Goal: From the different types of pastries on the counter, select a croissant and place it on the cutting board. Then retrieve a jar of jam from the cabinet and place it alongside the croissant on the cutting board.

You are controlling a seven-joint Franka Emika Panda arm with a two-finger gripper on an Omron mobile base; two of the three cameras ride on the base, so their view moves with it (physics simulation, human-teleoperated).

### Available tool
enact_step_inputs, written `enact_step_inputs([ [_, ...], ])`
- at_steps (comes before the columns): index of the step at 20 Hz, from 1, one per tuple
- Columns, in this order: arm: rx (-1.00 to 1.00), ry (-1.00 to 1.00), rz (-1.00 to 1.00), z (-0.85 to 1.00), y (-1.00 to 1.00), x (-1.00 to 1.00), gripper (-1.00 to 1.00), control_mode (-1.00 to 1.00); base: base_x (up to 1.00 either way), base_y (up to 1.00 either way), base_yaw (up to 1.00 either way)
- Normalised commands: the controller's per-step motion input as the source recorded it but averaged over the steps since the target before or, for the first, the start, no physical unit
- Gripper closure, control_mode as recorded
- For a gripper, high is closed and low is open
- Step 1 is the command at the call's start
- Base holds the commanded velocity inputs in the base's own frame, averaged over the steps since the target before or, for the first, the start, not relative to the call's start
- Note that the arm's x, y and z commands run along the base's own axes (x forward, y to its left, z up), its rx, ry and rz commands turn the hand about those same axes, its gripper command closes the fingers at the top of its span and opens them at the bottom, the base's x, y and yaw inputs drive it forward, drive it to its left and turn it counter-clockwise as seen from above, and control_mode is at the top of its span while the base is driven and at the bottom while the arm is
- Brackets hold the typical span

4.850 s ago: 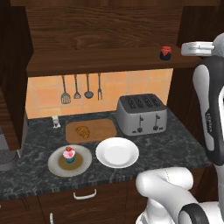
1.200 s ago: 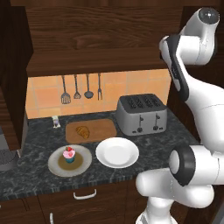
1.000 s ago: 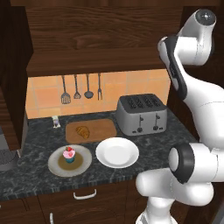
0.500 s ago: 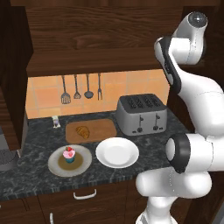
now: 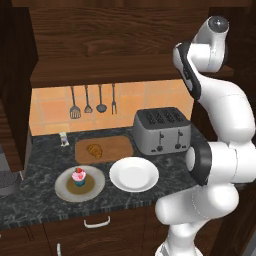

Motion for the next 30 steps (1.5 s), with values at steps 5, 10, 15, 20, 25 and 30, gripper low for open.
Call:
enact_step_inputs([
  [5,0.00,0.00,0.00,-0.04,-0.06,0.29,-1.00,-1.00,0.00,0.00,0.00],
  [10,0.00,0.00,0.00,0.00,-0.02,0.26,-1.00,-1.00,0.00,0.00,0.00],
  [15,0.00,0.00,0.00,0.00,0.00,0.09,-1.00,-1.00,0.00,0.00,0.00],
  [20,0.01,0.00,0.00,-0.02,0.00,0.00,-1.00,-1.00,0.00,0.00,0.00],
  [25,0.04,0.00,0.00,-0.02,0.03,0.00,1.00,-1.00,0.00,0.00,0.00],
  [30,0.01,0.00,0.00,0.00,0.00,0.00,1.00,-1.00,0.00,0.00,0.00],
])
